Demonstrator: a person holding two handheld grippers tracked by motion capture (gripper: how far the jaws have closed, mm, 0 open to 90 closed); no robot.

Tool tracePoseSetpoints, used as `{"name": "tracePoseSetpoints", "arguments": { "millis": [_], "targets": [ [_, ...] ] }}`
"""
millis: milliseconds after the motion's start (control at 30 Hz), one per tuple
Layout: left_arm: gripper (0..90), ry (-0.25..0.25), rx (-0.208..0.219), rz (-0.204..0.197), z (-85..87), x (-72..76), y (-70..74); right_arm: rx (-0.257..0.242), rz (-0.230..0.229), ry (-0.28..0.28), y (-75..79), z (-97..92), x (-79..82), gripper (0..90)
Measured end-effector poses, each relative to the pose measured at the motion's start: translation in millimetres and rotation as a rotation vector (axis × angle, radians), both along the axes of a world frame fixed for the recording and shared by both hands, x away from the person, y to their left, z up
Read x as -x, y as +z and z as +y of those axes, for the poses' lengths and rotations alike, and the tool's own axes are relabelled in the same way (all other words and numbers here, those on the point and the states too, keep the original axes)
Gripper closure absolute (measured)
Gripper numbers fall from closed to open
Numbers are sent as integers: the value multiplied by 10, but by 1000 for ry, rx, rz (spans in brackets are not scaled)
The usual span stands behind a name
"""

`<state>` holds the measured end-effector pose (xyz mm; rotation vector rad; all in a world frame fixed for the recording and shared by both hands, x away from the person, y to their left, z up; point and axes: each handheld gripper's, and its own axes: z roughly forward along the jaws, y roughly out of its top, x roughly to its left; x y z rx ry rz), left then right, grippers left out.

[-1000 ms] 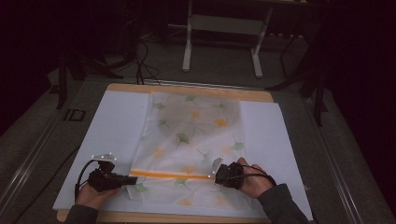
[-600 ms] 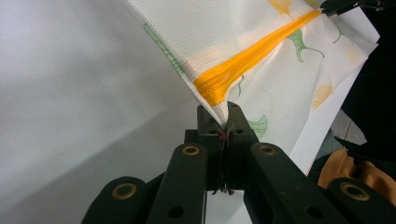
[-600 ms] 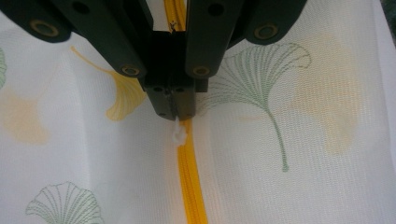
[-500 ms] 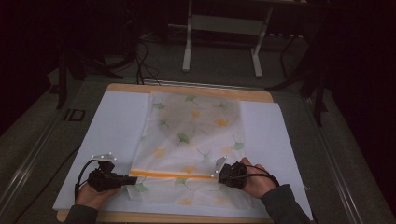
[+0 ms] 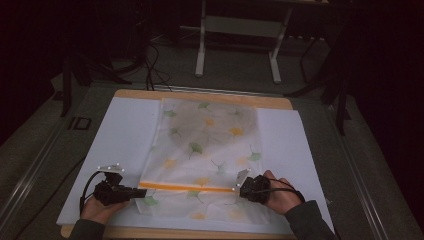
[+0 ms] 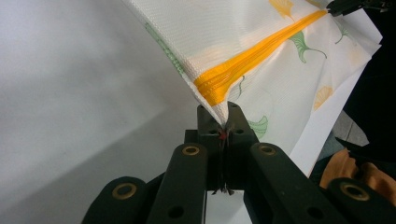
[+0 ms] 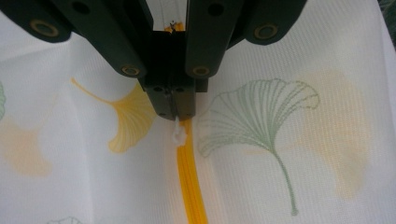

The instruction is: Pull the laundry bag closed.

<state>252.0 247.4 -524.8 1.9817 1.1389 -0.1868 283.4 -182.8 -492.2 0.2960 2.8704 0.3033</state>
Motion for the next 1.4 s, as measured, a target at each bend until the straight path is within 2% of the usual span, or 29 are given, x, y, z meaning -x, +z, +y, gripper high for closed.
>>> {"name": "tracePoseSetpoints", "arguments": {
  "millis": [167, 467, 800, 1133, 1300, 1400],
  "targets": [
    [886, 0, -2, 0, 0, 1, 0, -5, -12, -9, 21, -70, 9, 900],
    [886, -3, 2, -3, -1, -1, 14, 26, -37, -27, 84, -179, 37, 900],
    [886, -4, 3, 2, -8, 1, 9, 36, -34, -60, 115, -340, 62, 900],
    [886, -23, 11, 5, -38, -1, 6, 1, -35, -117, 157, -622, 69, 900],
    [886, -37, 8, 6, -54, -1, 6, -12, -33, -131, 158, -664, 66, 900],
    [886, -42, 26, 10, -53, 4, 14, -10, -31, -133, 146, -668, 67, 900]
  ]
}}
